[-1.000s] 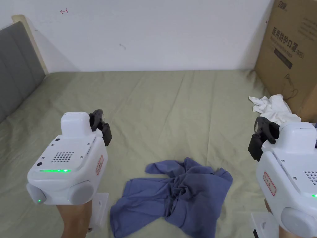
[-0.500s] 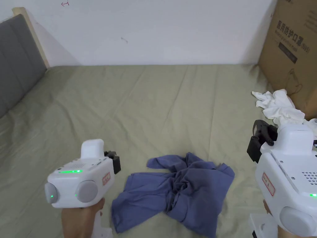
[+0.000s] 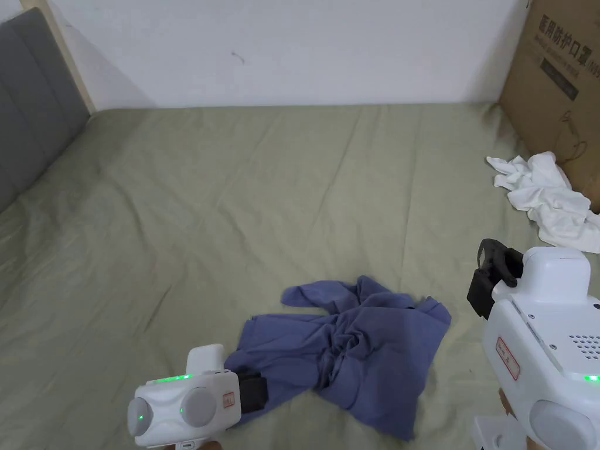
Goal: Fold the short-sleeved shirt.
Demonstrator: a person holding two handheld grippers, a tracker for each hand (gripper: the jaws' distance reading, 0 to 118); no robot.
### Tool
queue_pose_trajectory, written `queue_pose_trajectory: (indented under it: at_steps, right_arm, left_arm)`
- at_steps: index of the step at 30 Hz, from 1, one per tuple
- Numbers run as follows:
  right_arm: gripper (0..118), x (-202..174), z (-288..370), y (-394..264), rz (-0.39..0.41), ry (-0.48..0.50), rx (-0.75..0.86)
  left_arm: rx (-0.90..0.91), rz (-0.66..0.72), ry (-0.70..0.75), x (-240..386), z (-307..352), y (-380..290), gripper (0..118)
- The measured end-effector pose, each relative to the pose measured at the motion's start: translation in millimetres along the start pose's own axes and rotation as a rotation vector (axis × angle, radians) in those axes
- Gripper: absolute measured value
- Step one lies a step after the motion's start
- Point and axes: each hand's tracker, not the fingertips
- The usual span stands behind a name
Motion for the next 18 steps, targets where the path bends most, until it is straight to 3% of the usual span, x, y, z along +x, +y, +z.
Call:
queue_pose_trajectory:
  at_steps: [5, 7, 10, 12, 16, 18]
  right_arm:
    - [3, 2, -3, -6, -0.001, 0.004, -0.021]
    - [3, 4, -5, -9, -0.002, 0.003, -0.027]
    - [3, 7, -8, -12, -0.001, 0.003, -0.043]
    - [3, 9, -13, -16, 0.002, 0.000, -0.058]
    - [7, 15, -34, -28, -0.005, -0.014, -0.138]
    - [27, 20, -56, -37, -0.013, -0.005, -0.222]
  left_arm:
    - [0.006, -0.007, 0.052, 10, -13, -9, 101]
    - [-0.003, -0.016, 0.053, 14, -19, -13, 74]
    - [0.016, -0.109, 0.122, 25, -21, -19, 59]
    - [0.027, -0.126, 0.118, 27, -20, -19, 11]
    - [0.094, -0.107, 0.051, 25, -2, -11, 10]
    - [0.145, -0.096, 0.016, 25, 15, -7, 10]
